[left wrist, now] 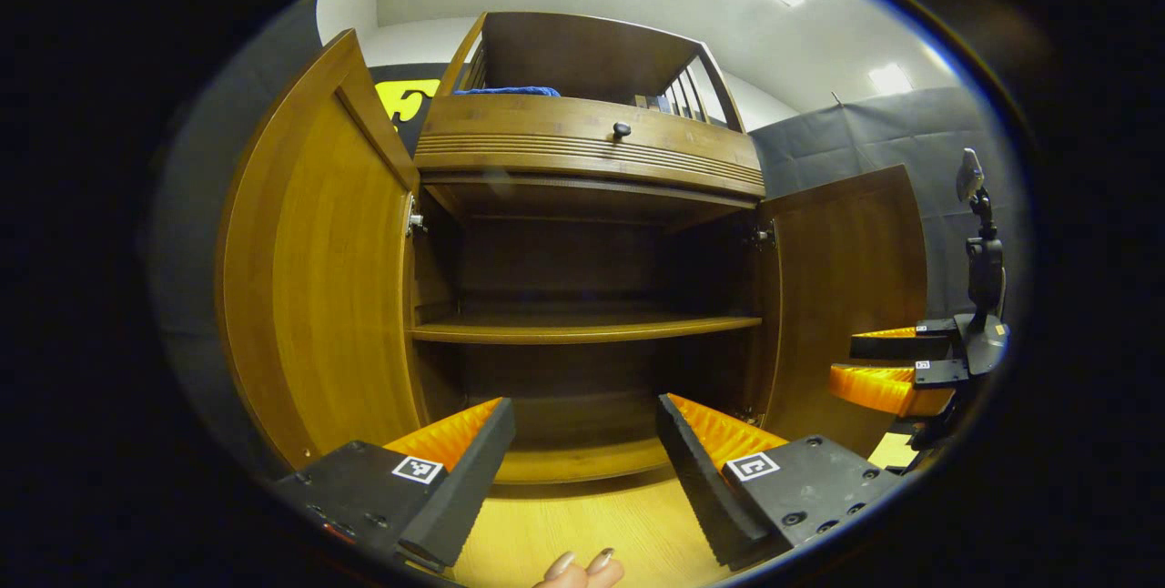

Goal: Open the right door of the double-door shoe cabinet with the right hand, and open the left door with the left hand.

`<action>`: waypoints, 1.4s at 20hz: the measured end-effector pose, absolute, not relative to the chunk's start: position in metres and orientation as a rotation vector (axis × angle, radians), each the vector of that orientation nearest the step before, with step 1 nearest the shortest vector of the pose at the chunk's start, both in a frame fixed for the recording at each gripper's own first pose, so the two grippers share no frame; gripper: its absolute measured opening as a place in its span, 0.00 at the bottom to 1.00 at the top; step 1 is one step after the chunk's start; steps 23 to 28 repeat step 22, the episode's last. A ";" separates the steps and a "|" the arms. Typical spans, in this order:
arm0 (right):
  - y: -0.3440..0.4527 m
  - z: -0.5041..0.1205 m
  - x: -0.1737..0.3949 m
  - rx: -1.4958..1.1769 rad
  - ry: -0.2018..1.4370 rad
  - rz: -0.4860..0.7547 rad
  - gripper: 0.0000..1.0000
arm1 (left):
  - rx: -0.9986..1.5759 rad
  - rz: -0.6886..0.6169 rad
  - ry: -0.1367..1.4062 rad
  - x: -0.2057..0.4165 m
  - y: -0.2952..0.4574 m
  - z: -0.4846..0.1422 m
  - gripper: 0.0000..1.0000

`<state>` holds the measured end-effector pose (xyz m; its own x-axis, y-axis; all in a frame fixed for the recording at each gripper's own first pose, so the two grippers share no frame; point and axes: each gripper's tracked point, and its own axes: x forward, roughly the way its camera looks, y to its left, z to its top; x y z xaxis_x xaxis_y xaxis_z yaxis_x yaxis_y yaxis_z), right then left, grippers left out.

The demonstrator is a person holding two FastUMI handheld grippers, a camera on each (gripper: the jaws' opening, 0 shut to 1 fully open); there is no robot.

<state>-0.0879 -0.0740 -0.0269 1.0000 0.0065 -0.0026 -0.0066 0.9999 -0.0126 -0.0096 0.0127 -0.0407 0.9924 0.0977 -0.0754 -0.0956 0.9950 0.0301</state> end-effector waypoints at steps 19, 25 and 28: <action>-0.064 -0.017 -0.091 -0.032 -0.033 0.027 0.96 | 0.026 0.105 0.046 -0.017 0.015 -0.032 0.97; -0.066 -0.019 -0.091 -0.034 -0.026 0.021 0.96 | 0.024 0.101 0.038 -0.020 0.014 -0.030 0.97; -0.066 -0.019 -0.091 -0.034 -0.026 0.021 0.96 | 0.024 0.101 0.038 -0.020 0.014 -0.030 0.97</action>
